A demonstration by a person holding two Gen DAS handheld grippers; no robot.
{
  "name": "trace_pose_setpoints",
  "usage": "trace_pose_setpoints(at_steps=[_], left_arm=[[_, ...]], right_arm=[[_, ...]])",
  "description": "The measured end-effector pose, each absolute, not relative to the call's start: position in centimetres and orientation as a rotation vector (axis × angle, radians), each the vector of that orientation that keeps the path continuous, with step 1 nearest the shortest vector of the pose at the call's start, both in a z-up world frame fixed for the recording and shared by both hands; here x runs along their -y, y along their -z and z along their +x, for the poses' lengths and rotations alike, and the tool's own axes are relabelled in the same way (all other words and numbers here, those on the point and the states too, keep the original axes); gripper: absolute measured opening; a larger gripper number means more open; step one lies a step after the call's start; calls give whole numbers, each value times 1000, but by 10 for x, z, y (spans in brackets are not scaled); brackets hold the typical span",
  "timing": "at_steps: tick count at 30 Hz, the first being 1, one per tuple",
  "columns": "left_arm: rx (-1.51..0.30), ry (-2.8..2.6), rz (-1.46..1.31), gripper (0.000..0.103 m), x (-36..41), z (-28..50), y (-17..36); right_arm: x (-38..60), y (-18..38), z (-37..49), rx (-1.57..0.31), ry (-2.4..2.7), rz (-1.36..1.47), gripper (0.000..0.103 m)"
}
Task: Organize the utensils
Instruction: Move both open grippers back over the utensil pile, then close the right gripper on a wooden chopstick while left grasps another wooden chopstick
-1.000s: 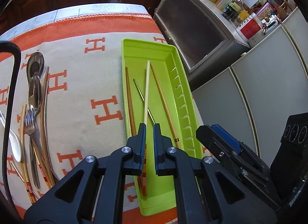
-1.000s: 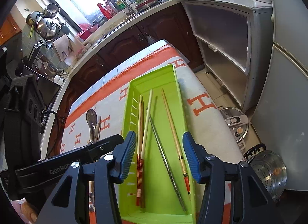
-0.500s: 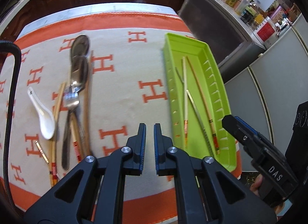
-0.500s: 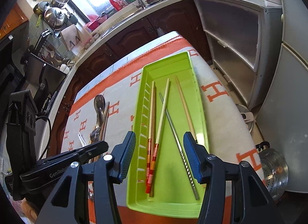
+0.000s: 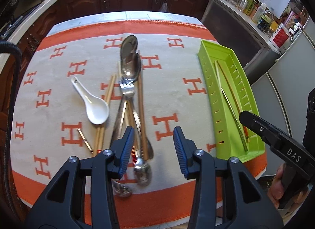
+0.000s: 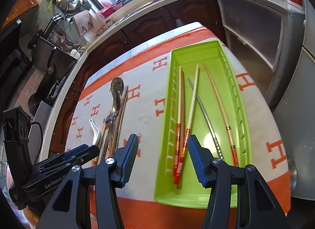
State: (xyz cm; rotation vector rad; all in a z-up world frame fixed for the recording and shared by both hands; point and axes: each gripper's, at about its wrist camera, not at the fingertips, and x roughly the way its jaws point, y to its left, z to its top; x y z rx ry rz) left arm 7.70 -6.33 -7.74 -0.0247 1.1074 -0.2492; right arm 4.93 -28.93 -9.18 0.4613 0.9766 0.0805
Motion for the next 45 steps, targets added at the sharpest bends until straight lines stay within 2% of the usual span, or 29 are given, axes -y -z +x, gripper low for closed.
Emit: trace_pose_setpoints(at_steps=[11,23,36,43,45], left_arm=[[-1081,176,-117,38,-10,71,74],[-1135,154,-182,38,-67,73,112],[-1169,228,-193,37,-72,84,132],[-1156,264,-181,37,-63,97,129],[-1162,282,-173,28,-57,101,131]], right_arm=[[230,86,59,-1018,-159,356,53],[166,107,93,-1084,-210,259,53],[129,165,157,-1195,-219,262,9],[126,176,175,-1189,-213,268,9],[128,177,176,-1190,-219,288,8]])
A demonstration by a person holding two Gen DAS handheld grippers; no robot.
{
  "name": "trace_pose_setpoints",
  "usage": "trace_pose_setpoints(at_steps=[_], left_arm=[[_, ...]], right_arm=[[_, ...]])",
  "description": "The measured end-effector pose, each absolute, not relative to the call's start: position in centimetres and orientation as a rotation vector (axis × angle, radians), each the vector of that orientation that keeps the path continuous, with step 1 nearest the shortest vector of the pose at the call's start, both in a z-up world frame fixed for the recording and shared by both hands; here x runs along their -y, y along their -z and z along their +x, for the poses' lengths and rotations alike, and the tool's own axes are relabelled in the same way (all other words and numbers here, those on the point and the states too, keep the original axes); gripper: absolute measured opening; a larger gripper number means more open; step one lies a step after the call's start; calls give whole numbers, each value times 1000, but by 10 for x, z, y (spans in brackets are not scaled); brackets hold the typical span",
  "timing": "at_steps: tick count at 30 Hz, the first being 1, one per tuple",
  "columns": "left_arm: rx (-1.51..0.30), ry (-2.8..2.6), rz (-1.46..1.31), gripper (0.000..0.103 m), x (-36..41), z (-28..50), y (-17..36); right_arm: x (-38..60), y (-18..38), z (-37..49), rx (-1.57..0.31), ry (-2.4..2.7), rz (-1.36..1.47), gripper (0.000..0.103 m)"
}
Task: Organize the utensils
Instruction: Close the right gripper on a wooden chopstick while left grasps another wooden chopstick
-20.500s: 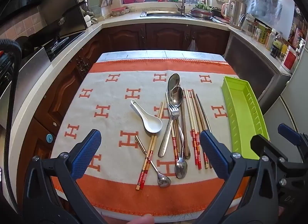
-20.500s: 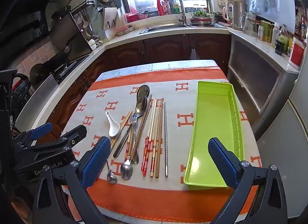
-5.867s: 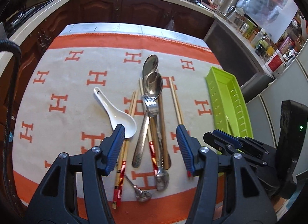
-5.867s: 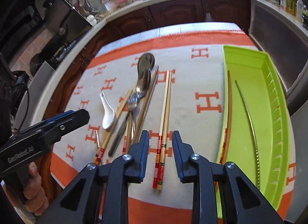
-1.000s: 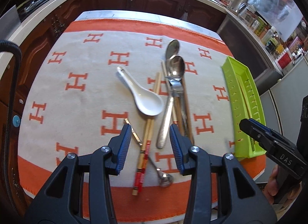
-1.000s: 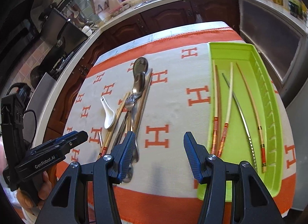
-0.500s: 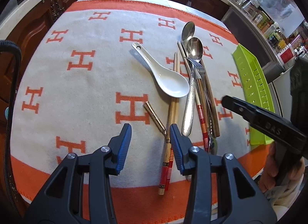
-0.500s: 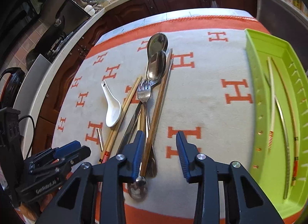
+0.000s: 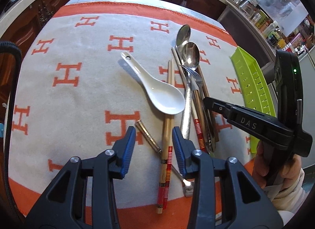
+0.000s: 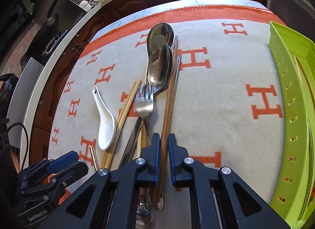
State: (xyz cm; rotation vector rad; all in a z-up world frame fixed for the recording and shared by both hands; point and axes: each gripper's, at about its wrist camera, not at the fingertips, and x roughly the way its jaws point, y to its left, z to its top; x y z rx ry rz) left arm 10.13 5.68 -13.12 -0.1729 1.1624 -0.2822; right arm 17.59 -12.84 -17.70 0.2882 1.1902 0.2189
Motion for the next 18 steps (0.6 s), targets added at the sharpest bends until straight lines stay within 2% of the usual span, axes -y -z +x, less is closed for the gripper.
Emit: trace_pose_setpoints(at_steps=[3,18], left_arm=[[-1180,295,-174,17,-51,107,136],[-1218,280,-101,15,-25,123,153]], right_arm=[[137,178,171,-1191,-218,325,7],[167,181,144,-1172,-223,379,7]])
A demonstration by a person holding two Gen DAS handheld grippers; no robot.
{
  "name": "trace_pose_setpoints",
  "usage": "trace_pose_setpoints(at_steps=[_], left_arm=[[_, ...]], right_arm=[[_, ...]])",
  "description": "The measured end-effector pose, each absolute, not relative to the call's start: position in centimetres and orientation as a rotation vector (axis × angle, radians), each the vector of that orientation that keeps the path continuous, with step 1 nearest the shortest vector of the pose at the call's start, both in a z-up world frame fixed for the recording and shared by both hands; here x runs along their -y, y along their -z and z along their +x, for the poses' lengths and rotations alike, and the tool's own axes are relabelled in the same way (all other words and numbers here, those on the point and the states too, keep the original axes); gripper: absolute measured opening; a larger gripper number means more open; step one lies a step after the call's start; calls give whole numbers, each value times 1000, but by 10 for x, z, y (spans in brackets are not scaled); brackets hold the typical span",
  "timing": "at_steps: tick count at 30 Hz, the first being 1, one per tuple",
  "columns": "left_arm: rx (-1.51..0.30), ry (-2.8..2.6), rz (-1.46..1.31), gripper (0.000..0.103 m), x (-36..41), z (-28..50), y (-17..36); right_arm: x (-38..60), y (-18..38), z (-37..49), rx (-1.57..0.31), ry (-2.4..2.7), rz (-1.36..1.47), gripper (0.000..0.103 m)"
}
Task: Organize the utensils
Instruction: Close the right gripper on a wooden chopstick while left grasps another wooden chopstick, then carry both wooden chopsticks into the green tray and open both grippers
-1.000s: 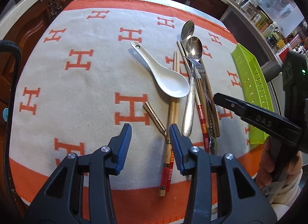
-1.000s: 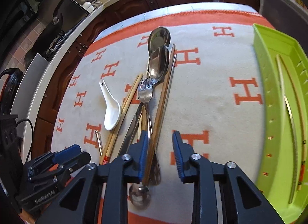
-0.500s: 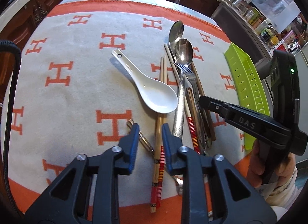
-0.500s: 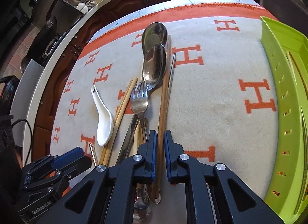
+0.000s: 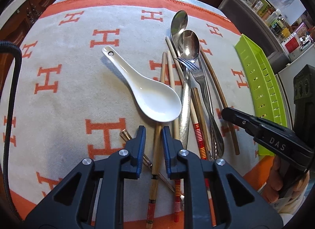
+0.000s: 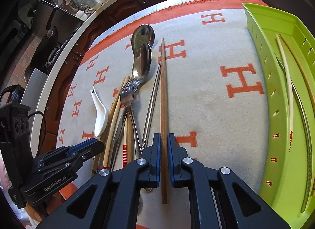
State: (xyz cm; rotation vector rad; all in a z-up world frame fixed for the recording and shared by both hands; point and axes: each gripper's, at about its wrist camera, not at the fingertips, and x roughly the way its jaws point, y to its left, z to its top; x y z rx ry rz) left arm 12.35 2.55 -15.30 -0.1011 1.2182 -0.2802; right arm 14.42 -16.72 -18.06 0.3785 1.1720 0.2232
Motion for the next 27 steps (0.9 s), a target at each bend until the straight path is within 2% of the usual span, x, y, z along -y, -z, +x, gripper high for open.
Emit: trace_pose_setpoints(at_steps=[7,8,9,17,27], left_arm=[[-1189,241,1,15,-7,120,153],[-1185,233,10,13,-5,120,153],[-1181,233,13,5,-3,119,153],[-1190,244,-90,4,-4,116,148],[-1130,293,-125,4,11,99,102]], right_arm=[[166,181,140,-1152,-228,369,7],[166,181,139,-1150,-230,371,7],[167,181,138,-1149,-231,371,7],[174,175,129,-1140,-228,390,7],[193,140,100,-1043,-247,420,7]])
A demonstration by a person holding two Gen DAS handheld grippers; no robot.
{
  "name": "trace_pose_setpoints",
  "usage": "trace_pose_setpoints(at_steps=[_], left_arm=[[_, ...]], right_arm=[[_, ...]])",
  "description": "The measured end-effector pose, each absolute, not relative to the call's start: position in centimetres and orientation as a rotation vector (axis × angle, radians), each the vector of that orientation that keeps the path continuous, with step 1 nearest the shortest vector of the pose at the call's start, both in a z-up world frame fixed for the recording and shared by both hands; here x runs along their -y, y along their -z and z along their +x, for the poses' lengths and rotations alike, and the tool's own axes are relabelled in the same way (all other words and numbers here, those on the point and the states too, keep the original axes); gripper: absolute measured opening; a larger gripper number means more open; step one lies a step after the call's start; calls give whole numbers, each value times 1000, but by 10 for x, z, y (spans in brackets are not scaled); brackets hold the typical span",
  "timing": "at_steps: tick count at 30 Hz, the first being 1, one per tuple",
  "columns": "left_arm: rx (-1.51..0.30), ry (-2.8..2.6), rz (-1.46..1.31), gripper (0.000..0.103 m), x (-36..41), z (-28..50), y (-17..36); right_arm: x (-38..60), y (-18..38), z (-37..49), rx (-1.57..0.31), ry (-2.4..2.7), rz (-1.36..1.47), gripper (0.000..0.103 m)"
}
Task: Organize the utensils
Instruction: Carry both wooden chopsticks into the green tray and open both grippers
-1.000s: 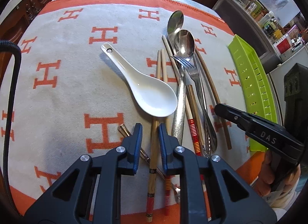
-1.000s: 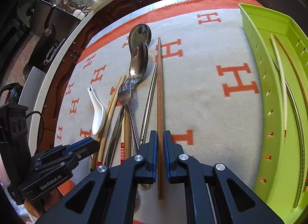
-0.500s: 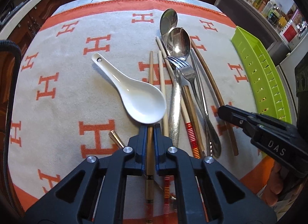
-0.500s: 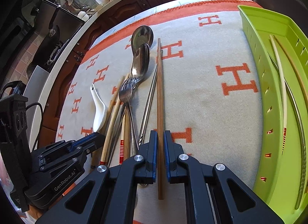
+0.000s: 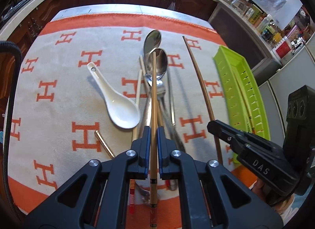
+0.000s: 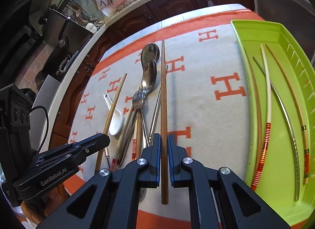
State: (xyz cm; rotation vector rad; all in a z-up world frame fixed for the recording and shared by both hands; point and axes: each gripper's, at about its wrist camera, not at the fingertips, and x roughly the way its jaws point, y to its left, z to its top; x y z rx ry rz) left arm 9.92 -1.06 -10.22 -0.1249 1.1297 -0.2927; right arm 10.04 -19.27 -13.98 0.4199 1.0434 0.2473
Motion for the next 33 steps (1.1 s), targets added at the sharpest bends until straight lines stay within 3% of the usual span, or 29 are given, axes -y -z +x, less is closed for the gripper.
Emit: trace_pose_setpoints(at_steps=[15,26,33], left_arm=[[-1066,455,-65,4,133,114,47],[-1134,537,-69,4,224,143,77],[-1189,526,-16,5,236,145,100]], right_arm=[[297,105,42,-935,-104,523,7],[374,120,30,-962,21,559,8],[387,130,34,-962,28,566,16]])
